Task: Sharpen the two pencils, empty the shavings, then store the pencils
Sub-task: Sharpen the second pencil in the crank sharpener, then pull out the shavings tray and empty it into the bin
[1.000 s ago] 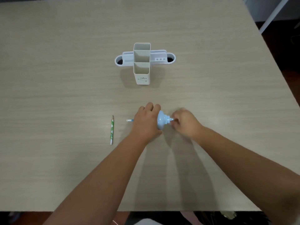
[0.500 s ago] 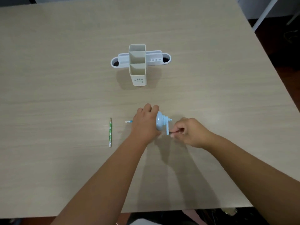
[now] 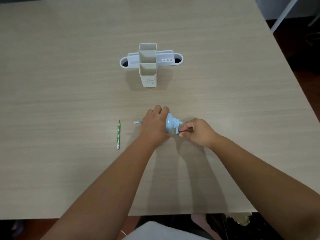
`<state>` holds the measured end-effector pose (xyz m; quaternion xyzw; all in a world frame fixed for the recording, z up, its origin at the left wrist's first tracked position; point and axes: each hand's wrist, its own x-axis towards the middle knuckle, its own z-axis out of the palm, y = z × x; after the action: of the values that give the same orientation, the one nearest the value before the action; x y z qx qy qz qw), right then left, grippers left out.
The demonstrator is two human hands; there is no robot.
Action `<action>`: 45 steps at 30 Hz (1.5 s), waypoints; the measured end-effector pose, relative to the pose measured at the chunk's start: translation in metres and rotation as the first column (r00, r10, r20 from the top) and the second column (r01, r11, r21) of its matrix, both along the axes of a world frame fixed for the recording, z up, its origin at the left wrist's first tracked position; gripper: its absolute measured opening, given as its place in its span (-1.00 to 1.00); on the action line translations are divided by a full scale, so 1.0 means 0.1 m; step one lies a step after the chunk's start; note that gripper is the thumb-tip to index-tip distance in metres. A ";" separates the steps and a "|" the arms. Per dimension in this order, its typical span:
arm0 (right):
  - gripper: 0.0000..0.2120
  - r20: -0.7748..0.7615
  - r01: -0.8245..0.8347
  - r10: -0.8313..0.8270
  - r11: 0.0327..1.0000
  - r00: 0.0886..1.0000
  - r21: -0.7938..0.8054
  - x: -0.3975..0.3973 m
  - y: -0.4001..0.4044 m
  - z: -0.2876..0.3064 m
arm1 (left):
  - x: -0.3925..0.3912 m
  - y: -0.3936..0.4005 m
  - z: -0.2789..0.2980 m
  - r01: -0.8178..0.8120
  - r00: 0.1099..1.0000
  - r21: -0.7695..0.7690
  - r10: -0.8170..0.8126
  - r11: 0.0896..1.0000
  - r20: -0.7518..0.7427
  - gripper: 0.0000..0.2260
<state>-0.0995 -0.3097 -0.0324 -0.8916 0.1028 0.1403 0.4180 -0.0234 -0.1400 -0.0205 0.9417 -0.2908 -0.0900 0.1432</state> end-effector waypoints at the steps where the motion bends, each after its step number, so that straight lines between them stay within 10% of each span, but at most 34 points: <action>1: -0.88 -0.011 -0.026 0.026 1.000 1.000 0.012 -0.01 -0.02 0.04 | -0.01 0.00 0.02 0.007 1.000 0.015 -0.006 1.000 -0.015 -0.35; 11: -0.80 0.272 -0.033 0.060 0.994 0.960 -0.104 0.20 0.24 0.56 | 0.13 0.39 0.25 0.093 0.992 -0.160 -0.105 0.983 -0.068 0.03; 19: -0.74 0.371 -0.062 0.132 0.979 0.919 -0.194 0.16 0.47 0.37 | 0.11 0.65 0.28 -0.017 0.997 0.013 0.018 1.000 -0.079 -0.78; 27: -0.73 0.402 -0.098 0.199 0.961 0.894 -0.260 0.15 0.46 0.32 | 0.20 0.86 0.24 0.050 0.997 0.041 -0.052 0.998 0.048 -0.83; 36: -0.75 0.413 -0.095 0.209 0.955 0.886 -0.280 0.17 0.50 0.31 | -0.09 1.37 0.06 -0.597 0.796 -0.117 0.568 0.794 -0.209 -0.89; 45: -0.74 0.419 -0.083 0.212 0.949 0.883 -0.305 0.15 0.51 0.29 | -0.11 1.29 -0.14 -0.702 0.706 -0.130 0.662 0.700 -0.250 -0.72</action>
<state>-0.0843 -0.2592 -0.0038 -0.9548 -0.0461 -0.0520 0.2890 -0.0345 -0.0109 -0.0347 0.9481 0.0870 -0.0847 0.2939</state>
